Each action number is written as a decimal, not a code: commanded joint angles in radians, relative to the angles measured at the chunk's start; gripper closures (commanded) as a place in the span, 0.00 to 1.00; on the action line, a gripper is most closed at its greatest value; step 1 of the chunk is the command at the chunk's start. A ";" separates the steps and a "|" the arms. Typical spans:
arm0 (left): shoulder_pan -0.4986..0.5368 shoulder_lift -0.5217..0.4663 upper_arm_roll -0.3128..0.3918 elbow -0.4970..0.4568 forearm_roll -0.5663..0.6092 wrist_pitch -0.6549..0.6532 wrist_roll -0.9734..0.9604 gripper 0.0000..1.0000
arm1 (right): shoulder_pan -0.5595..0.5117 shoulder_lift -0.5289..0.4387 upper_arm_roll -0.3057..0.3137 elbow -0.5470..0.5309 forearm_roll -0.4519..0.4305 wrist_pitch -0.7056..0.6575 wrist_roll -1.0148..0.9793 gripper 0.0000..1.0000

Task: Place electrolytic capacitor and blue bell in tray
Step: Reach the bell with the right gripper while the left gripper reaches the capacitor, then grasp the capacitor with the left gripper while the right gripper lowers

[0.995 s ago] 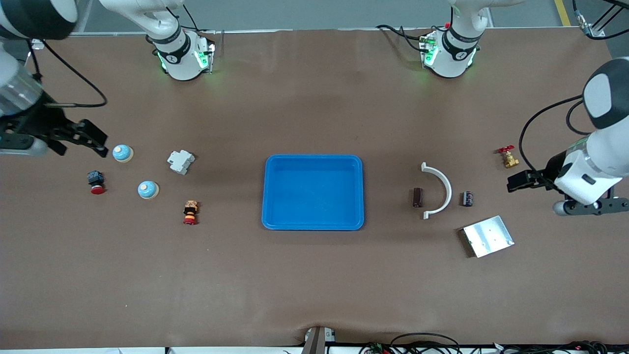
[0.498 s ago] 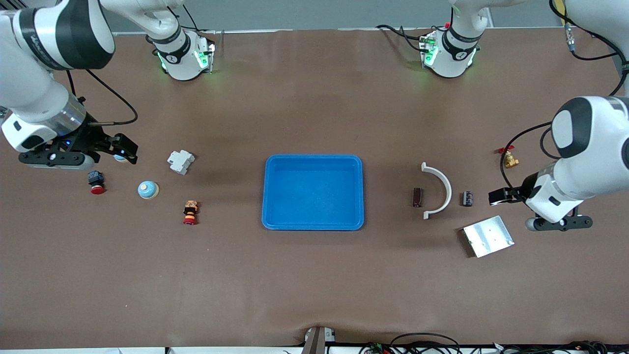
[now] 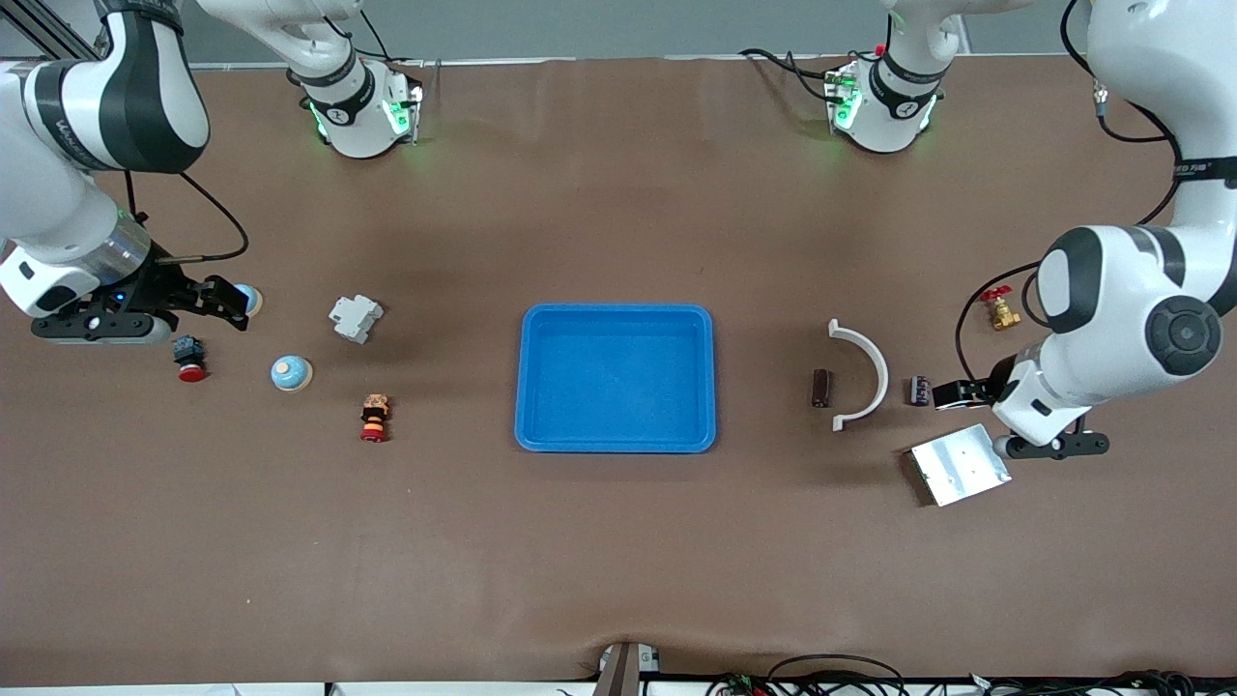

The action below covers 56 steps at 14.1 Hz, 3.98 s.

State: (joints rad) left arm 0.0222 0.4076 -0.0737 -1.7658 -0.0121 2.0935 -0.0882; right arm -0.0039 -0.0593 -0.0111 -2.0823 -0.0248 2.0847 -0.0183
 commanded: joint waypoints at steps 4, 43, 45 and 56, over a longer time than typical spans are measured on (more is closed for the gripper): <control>-0.002 0.048 -0.002 -0.046 0.050 0.052 0.024 0.00 | -0.059 0.074 0.010 -0.021 -0.066 0.072 -0.046 0.00; 0.033 0.132 -0.003 -0.238 0.057 0.336 0.151 0.00 | -0.194 0.197 0.010 0.045 -0.080 0.195 -0.247 0.00; 0.033 0.132 -0.003 -0.236 0.057 0.336 0.151 0.00 | -0.192 0.199 0.010 0.045 -0.083 0.199 -0.261 0.00; 0.033 0.126 -0.003 -0.228 0.057 0.332 0.150 0.74 | -0.281 0.292 0.011 0.036 -0.078 0.281 -0.429 0.00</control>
State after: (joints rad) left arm 0.0499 0.5336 -0.0735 -2.0012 0.0240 2.4189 0.0522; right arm -0.2520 0.2142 -0.0151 -2.0566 -0.0866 2.3587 -0.4165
